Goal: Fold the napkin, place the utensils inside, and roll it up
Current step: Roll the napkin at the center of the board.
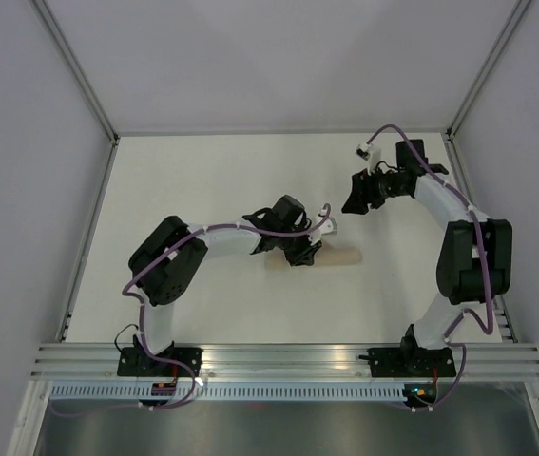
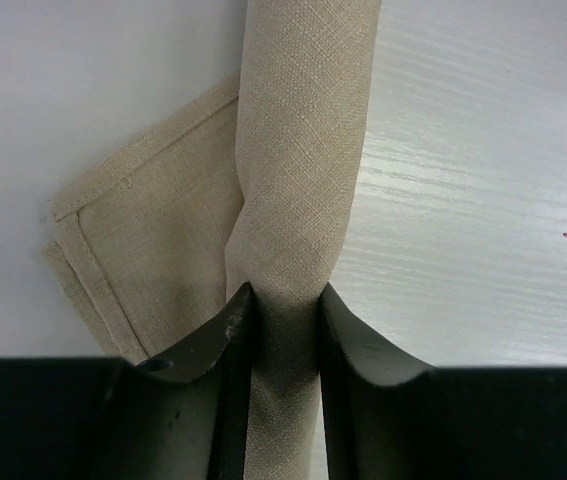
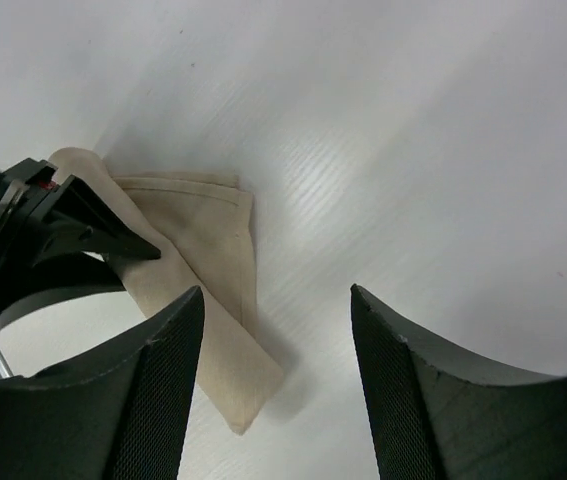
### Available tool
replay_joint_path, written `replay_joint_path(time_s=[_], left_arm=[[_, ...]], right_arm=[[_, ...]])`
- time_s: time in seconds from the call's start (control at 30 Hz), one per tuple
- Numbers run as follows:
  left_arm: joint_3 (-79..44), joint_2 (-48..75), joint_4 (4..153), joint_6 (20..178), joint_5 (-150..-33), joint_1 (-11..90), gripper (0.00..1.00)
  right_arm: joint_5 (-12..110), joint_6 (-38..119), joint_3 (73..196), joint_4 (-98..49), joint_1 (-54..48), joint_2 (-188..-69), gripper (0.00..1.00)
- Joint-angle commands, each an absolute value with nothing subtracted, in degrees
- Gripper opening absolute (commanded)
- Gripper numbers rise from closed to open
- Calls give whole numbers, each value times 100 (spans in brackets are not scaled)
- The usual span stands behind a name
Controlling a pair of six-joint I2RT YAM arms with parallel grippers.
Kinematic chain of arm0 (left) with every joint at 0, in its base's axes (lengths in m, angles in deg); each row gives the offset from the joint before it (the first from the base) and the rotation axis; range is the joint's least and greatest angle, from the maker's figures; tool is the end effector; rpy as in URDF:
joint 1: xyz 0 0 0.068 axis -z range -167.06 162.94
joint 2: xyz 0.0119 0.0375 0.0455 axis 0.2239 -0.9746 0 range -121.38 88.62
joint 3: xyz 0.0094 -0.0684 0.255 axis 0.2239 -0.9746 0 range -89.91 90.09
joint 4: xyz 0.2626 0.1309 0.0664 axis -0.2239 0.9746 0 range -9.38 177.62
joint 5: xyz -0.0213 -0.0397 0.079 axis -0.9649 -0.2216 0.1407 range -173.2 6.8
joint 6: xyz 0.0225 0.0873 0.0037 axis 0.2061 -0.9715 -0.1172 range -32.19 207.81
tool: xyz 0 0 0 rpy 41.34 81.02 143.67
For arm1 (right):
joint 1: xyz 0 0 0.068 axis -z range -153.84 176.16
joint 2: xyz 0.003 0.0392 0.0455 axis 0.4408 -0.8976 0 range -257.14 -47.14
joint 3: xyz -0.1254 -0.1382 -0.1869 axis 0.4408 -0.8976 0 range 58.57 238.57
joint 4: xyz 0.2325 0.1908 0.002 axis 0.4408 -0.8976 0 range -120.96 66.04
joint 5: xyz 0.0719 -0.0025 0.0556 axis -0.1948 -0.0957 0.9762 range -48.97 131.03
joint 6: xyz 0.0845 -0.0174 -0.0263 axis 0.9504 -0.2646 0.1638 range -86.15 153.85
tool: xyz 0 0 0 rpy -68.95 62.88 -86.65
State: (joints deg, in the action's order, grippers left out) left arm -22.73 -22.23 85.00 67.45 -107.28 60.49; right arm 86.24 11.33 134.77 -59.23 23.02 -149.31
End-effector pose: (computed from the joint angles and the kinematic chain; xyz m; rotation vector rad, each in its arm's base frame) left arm 0.2850 -0.3603 0.0874 1.5225 1.9051 -0.7229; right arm 0.4169 0.0801 0.1766 -0.7785 2.2710 0.8767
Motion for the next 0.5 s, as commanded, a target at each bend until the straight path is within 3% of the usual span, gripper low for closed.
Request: replay_joint_path(time_s=[0.0, 0.33, 0.47], left_arm=[[-1891, -2685, 9810, 7190, -11483, 5820, 31], [-792, -3687, 11172, 7471, -12521, 5310, 36], [-248, -4075, 11708, 7550, -12723, 5258, 36]], right_arm=[[8822, 1286, 13074, -5235, 2580, -14112, 66], [8429, 170, 10736, -4427, 2397, -12151, 66], [7480, -410, 9796, -3786, 1405, -11177, 69]])
